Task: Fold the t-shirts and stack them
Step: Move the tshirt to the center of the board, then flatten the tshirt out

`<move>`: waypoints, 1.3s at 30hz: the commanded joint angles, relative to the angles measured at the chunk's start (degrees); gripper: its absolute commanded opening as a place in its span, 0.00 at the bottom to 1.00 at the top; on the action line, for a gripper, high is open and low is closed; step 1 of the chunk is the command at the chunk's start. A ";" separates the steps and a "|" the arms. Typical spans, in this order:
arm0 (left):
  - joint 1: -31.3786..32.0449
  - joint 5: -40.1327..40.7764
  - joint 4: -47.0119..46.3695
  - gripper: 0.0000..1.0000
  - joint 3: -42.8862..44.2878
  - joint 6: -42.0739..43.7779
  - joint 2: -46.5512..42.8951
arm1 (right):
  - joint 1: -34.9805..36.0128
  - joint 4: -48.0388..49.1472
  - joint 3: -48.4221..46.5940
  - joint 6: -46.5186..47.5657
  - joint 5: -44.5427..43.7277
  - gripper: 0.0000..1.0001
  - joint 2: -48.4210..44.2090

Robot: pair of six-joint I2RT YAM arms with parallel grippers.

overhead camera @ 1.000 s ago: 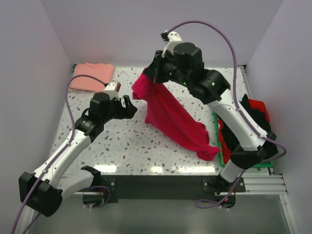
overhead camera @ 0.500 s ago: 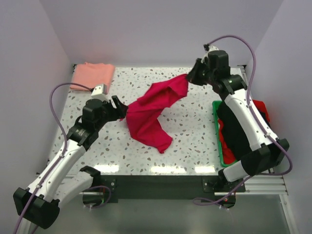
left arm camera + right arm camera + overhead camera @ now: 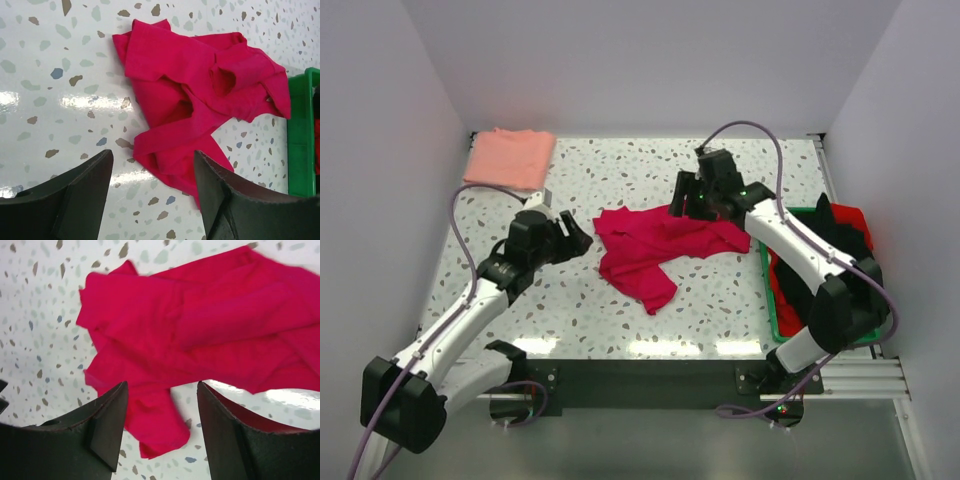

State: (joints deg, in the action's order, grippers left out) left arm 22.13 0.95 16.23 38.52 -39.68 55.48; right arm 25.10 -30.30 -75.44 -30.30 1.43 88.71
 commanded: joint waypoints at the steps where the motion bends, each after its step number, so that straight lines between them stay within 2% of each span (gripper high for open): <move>1: -0.33 -4.19 -5.94 0.70 -0.20 -2.33 2.25 | 2.67 5.69 1.17 -2.21 -3.01 0.61 1.10; 7: -0.33 -8.07 -10.07 0.68 -2.22 -4.44 5.51 | 3.72 7.28 -1.63 -3.36 -6.78 0.61 8.32; 16: -0.33 -8.95 -13.23 0.68 -3.02 -5.76 9.64 | 3.90 8.16 -1.20 -5.91 -11.18 0.63 14.56; 21: -0.33 -8.07 -15.35 0.68 -3.19 -6.28 14.99 | 3.99 8.95 -1.90 -6.52 -10.84 0.64 17.72; 28: 0.89 -11.50 -24.92 0.64 -6.09 -9.53 22.82 | 4.08 9.03 -2.78 -5.82 -10.31 0.61 20.10; 31: 2.30 -10.18 -25.81 0.63 -6.88 -9.80 23.79 | 4.08 9.21 -2.87 -5.56 -10.13 0.52 20.54; 32: 2.56 -10.01 -25.90 0.63 -6.71 -9.71 24.32 | 4.08 9.30 -2.87 -5.47 -10.05 0.43 20.45; 34: 2.92 -9.83 -26.07 0.61 -6.53 -9.63 24.85 | 4.08 9.30 -3.05 -5.47 -10.04 0.33 20.45; 35: 3.01 -9.83 -26.16 0.61 -6.27 -9.36 25.46 | 4.16 9.12 -3.13 -5.47 -9.87 0.24 20.37; 39: 3.09 -9.74 -26.51 0.52 -5.57 -9.01 26.78 | 4.08 8.33 -3.66 -5.20 -9.43 0.06 18.88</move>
State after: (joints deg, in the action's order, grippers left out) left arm 24.93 -8.80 -6.57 31.68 -48.53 81.30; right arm 28.93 -23.09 -76.51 -35.53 -7.94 109.45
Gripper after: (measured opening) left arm 0.530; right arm 0.097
